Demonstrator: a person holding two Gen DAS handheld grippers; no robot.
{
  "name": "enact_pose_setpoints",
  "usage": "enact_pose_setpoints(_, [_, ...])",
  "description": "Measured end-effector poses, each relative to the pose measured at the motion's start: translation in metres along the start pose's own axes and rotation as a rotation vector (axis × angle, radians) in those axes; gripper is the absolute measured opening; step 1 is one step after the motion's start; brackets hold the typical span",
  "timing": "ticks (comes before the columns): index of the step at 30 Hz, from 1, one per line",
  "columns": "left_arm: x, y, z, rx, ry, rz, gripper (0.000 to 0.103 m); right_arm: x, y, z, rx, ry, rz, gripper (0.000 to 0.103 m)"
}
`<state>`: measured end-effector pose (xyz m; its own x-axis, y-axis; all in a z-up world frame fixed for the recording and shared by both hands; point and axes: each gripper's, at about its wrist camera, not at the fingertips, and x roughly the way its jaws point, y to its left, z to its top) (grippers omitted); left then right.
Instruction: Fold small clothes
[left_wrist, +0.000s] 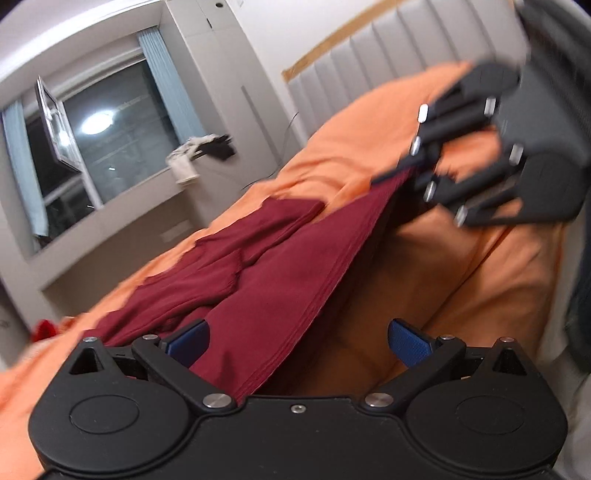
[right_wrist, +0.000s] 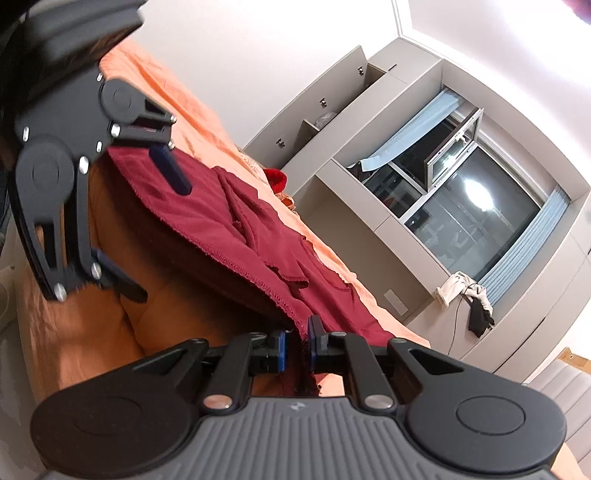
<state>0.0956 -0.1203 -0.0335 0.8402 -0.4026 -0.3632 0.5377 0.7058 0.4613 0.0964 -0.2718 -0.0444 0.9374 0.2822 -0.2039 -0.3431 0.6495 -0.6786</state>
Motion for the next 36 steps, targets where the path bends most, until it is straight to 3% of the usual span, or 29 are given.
enact_pose_setpoints(8, [0.007, -0.005, -0.004, 0.048, 0.024, 0.099, 0.102, -0.010, -0.005, 0.006, 0.055, -0.016, 0.002, 0.012])
enact_pose_setpoints(20, [-0.021, 0.018, 0.003, -0.076, -0.074, 0.270, 0.100, -0.022, -0.005, 0.001, 0.047, -0.012, -0.014, 0.022])
enact_pose_setpoints(21, [-0.025, 0.019, 0.004, -0.083, -0.079, 0.278, 0.100, -0.022, -0.002, 0.001, 0.037, -0.007, -0.012, 0.024])
enact_pose_setpoints(23, [-0.030, 0.019, 0.004, -0.096, -0.085, 0.292, 0.100, -0.021, 0.005, -0.001, 0.000, 0.015, -0.012, 0.046])
enact_pose_setpoints(28, [-0.031, 0.021, 0.004, -0.113, -0.077, 0.313, 0.100, -0.010, 0.023, -0.007, -0.105, 0.079, -0.005, 0.053])
enact_pose_setpoints(30, [-0.032, 0.021, 0.004, -0.117, -0.076, 0.314, 0.100, -0.007, 0.027, -0.010, -0.132, 0.094, -0.007, 0.052])
enact_pose_setpoints(31, [-0.032, 0.021, 0.005, -0.118, -0.075, 0.315, 0.100, -0.007, 0.028, -0.010, -0.135, 0.096, -0.013, 0.044])
enact_pose_setpoints(32, [-0.032, 0.021, 0.005, -0.117, -0.074, 0.315, 0.100, -0.006, 0.027, -0.010, -0.129, 0.092, -0.019, 0.026])
enact_pose_setpoints(34, [-0.033, 0.020, 0.004, -0.113, -0.071, 0.315, 0.100, -0.009, 0.022, -0.007, -0.097, 0.068, -0.047, 0.013])
enact_pose_setpoints(36, [-0.032, 0.019, 0.004, -0.104, -0.063, 0.313, 0.100, -0.013, 0.015, -0.004, -0.057, 0.039, -0.078, 0.013])
